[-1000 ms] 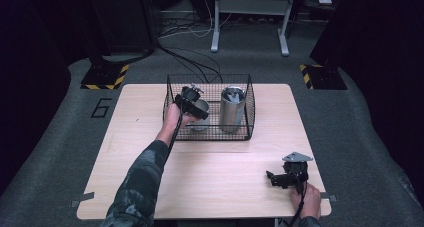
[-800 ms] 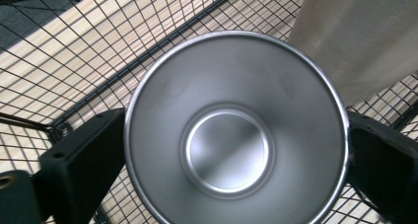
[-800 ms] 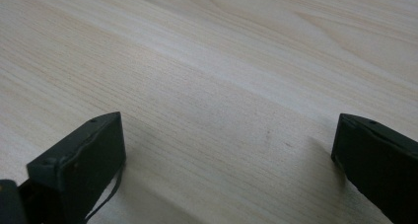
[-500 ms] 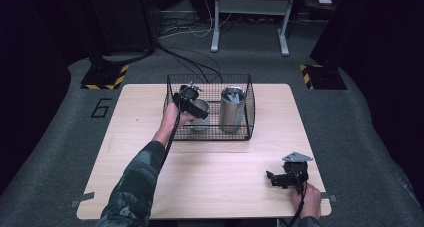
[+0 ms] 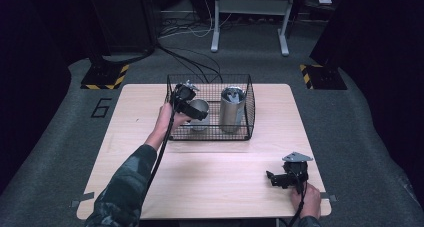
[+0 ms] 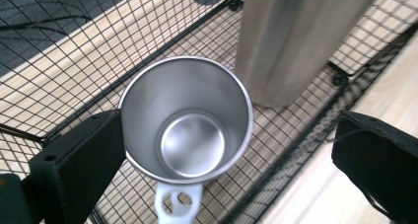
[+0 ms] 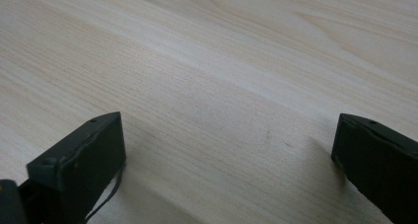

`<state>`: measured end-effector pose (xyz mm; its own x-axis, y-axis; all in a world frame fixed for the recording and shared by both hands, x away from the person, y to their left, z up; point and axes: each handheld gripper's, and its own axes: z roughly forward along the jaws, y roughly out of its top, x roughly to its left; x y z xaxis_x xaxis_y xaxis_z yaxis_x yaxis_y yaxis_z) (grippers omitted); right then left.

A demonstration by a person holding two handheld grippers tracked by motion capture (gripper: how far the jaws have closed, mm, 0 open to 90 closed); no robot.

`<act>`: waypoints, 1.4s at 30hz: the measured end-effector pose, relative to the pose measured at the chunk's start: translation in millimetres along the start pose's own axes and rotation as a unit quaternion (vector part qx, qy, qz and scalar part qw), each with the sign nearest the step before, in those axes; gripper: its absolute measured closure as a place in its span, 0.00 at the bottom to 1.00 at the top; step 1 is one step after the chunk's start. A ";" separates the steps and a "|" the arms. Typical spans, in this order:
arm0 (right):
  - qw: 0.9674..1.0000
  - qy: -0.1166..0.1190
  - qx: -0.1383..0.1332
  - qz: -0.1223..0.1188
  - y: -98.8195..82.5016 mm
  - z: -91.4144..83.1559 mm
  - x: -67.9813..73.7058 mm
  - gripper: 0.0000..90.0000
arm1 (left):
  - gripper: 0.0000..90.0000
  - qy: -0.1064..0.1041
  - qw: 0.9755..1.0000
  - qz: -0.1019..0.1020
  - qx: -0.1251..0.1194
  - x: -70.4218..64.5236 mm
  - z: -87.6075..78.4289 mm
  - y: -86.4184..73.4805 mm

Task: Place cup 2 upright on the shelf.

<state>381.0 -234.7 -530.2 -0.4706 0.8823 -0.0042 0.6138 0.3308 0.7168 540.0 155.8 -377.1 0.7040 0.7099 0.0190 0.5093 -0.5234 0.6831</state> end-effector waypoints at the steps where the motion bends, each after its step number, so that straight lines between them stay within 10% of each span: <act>1: 1.000 0.000 0.000 0.000 0.0 0.0 0.0 0.00 | 0.00 -0.002 1.000 0.004 -0.002 -1.7 -4.7 -1.0; 21: 1.000 0.000 0.000 0.002 0.0 0.0 0.4 0.00 | 0.02 0.010 0.996 0.071 -0.052 -34.5 -97.2 -61.4; 42: 1.000 0.000 0.000 0.002 0.0 0.0 0.3 0.00 | 0.00 0.055 0.998 0.009 -0.039 -51.3 -110.0 -204.5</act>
<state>380.8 -234.5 -530.1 -0.4686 0.8834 -0.0020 0.6154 0.3281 0.7166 345.3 278.2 -437.4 0.6530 0.7495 0.1089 0.4537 -0.5023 0.7361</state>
